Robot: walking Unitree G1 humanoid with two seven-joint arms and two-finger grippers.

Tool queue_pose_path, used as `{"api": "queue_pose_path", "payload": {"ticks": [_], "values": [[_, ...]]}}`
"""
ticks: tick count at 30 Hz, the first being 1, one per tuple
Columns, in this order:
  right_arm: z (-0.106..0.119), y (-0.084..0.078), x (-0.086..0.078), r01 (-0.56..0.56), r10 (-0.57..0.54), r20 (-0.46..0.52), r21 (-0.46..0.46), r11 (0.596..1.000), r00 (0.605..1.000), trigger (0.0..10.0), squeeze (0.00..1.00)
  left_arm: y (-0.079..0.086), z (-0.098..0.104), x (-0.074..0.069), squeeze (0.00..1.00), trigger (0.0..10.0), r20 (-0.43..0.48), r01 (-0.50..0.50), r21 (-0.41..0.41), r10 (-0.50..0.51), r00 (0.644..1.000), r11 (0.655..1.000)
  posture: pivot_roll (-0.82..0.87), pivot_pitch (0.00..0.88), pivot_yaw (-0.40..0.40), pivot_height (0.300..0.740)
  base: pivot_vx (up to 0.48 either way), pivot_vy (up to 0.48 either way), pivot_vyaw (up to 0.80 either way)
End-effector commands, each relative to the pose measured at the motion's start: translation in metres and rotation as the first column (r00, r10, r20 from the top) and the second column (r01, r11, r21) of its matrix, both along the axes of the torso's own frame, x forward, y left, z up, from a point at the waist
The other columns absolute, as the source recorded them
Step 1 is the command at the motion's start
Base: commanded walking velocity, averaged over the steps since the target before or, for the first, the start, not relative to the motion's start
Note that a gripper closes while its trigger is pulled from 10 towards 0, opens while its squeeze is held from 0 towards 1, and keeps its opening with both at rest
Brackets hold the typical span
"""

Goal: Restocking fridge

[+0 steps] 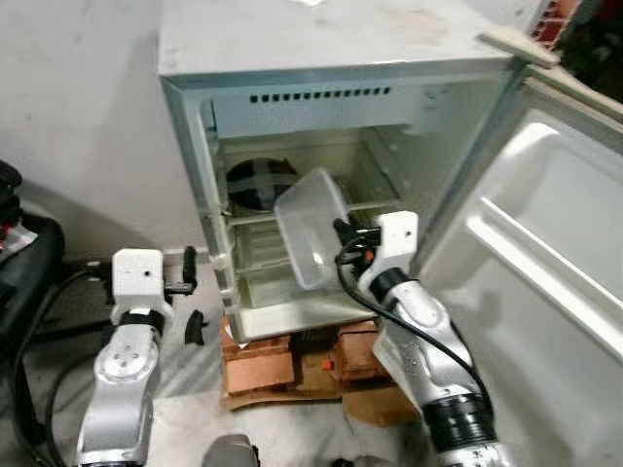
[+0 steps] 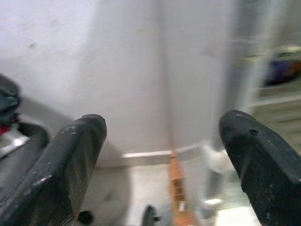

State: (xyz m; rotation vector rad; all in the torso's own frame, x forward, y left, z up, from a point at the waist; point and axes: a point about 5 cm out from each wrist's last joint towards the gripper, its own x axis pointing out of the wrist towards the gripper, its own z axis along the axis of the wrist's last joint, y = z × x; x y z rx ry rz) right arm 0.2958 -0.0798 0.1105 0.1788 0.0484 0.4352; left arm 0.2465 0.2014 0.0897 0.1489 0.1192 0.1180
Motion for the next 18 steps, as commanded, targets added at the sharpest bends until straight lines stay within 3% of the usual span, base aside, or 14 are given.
{"api": "queue_pose_path", "payload": {"ticks": [1,3,11,18], "values": [[-0.002,-0.009,0.001,0.024,-0.024,-0.008,-0.014,1.0,1.0,10.0,0.0,-0.007,0.004,0.002,0.0,10.0,0.012,0.023,-0.005,-0.023,1.0,1.0,0.09,0.053,-0.047,0.74,0.307,0.322,0.0],[-0.002,-0.01,0.001,0.027,-0.027,-0.006,-0.014,1.0,1.0,10.0,0.0,-0.007,0.003,0.001,0.0,10.0,0.006,0.021,-0.006,-0.021,1.0,1.0,0.09,0.053,-0.047,0.74,0.289,0.304,0.0],[0.0,-0.013,0.004,0.055,-0.055,0.003,-0.017,0.998,0.998,10.0,0.0,-0.016,-0.008,-0.002,0.0,10.0,-0.058,0.088,-0.018,-0.089,0.994,0.996,0.09,0.054,-0.048,0.74,0.0,0.0,0.0],[0.0,-0.02,0.008,0.115,-0.115,0.008,-0.026,0.993,0.993,10.0,0.0,-0.019,-0.006,-0.004,0.0,10.0,-0.063,0.122,-0.014,-0.123,0.99,0.992,0.1,0.061,-0.05,0.74,0.0,0.0,0.0]]}}
